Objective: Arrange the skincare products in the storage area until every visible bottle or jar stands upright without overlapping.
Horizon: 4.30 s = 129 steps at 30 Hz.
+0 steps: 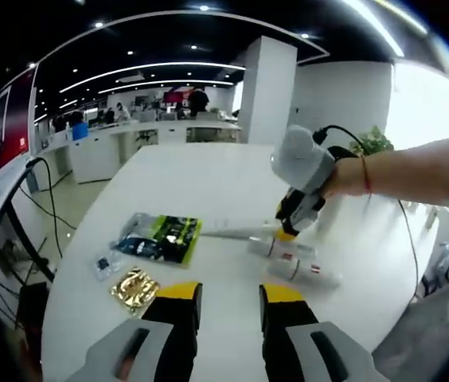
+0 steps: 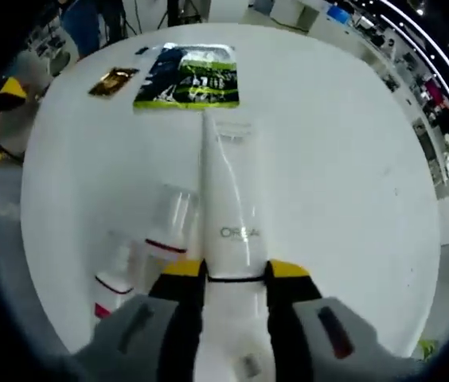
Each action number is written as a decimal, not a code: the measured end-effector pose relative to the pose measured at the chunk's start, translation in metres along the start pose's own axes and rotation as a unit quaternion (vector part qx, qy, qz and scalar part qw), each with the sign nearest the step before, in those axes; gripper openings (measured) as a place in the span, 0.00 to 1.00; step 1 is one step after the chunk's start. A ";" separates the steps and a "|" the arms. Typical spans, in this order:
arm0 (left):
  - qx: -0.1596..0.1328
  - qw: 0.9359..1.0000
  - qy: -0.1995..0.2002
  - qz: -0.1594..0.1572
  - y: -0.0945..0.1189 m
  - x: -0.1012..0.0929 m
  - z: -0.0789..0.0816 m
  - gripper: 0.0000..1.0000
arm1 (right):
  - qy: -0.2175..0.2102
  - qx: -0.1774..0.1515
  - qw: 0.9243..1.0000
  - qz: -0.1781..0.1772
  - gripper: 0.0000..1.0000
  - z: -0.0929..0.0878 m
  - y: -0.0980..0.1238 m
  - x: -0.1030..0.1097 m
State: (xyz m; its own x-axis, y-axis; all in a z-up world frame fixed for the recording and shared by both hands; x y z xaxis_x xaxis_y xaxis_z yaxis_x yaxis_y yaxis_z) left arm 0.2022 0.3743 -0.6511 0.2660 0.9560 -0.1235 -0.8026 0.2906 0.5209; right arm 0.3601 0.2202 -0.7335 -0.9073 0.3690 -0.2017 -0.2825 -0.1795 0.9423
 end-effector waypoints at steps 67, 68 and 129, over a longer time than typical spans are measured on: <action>0.031 0.932 0.301 -0.198 -0.076 0.002 0.002 0.10 | 0.178 -0.165 0.965 -0.097 0.29 -0.045 0.032 0.072; 0.050 0.939 0.277 -0.195 -0.075 0.001 -0.004 0.10 | 0.188 -0.162 0.963 -0.102 0.29 -0.046 0.032 0.073; -0.020 0.963 -0.094 -0.250 -0.061 -0.159 0.081 0.10 | -0.236 -0.294 0.923 -0.079 0.29 -0.076 0.032 0.077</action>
State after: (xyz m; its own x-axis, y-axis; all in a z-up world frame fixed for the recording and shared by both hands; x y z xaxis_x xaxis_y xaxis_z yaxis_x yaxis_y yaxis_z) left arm 0.2521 0.2013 -0.5948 0.7140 0.6728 -0.1938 -0.5679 0.7184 0.4018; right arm 0.2575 0.1739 -0.7388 -0.6437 0.7634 -0.0541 -0.6452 -0.5033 0.5748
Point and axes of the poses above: the point that each gripper's makers call its tool centre point, and the gripper's own axes: y roughly backward along the fingers, x roughly to its left, z roughly out of its top, the point moved 3 cm from there along y, roughly backward along the fingers, and after that the axes turned 1 degree about -z, right-handed, at the moved point
